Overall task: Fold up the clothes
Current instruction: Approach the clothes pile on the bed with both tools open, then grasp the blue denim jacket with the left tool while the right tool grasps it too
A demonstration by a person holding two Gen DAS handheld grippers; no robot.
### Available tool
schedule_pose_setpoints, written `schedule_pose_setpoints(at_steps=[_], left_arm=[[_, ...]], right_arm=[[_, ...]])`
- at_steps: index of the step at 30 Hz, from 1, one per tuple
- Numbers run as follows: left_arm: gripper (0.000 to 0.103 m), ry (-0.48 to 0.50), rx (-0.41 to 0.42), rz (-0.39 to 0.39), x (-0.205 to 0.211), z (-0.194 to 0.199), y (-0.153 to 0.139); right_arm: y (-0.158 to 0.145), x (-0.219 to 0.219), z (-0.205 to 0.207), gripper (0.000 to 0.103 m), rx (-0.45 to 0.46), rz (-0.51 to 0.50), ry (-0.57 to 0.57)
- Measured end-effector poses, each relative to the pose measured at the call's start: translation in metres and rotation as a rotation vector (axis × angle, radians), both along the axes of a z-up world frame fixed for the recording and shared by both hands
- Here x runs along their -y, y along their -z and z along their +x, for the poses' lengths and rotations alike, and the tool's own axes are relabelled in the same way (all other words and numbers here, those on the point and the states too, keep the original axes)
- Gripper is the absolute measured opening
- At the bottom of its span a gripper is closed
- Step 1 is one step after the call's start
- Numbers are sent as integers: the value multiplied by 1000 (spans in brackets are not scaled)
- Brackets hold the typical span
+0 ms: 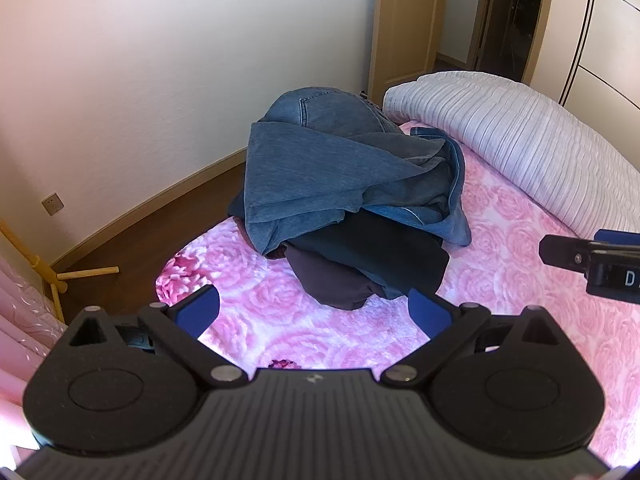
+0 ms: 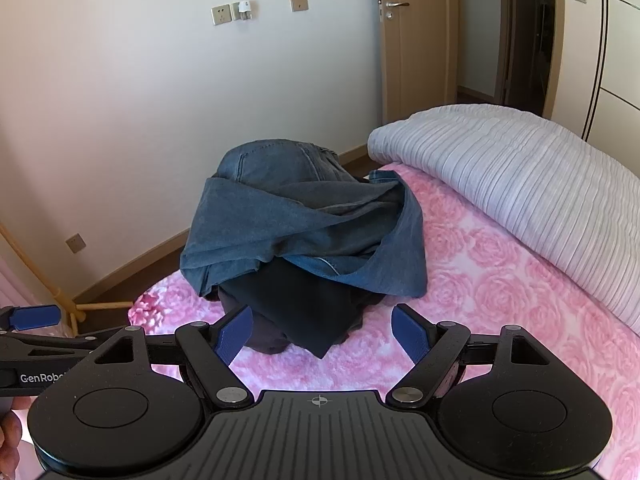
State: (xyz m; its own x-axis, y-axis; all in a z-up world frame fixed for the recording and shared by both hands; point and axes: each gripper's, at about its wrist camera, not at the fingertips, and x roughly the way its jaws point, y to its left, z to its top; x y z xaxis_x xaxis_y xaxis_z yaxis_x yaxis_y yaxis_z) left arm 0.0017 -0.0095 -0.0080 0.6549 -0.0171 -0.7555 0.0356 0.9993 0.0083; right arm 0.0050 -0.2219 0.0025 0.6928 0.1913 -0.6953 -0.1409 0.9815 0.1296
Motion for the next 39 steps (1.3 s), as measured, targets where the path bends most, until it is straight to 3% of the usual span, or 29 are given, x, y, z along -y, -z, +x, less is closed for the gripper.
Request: schedule_pose_setpoints(at_steps=[20,29,34,39], left_arm=[[99,13,1,12,8,2,-2],[99,49,4,19,0,6,-3],[98,130,-19,43,-26,37,20],[98,194,-33,22,-60,105,56]], right_arm=[[4,9,4,80,-10,22,-8],[14,8,14,80,5,4,-87],[21,-1,26,80,33,-40,-156],[46,-33,71,80,40,-199,-261]])
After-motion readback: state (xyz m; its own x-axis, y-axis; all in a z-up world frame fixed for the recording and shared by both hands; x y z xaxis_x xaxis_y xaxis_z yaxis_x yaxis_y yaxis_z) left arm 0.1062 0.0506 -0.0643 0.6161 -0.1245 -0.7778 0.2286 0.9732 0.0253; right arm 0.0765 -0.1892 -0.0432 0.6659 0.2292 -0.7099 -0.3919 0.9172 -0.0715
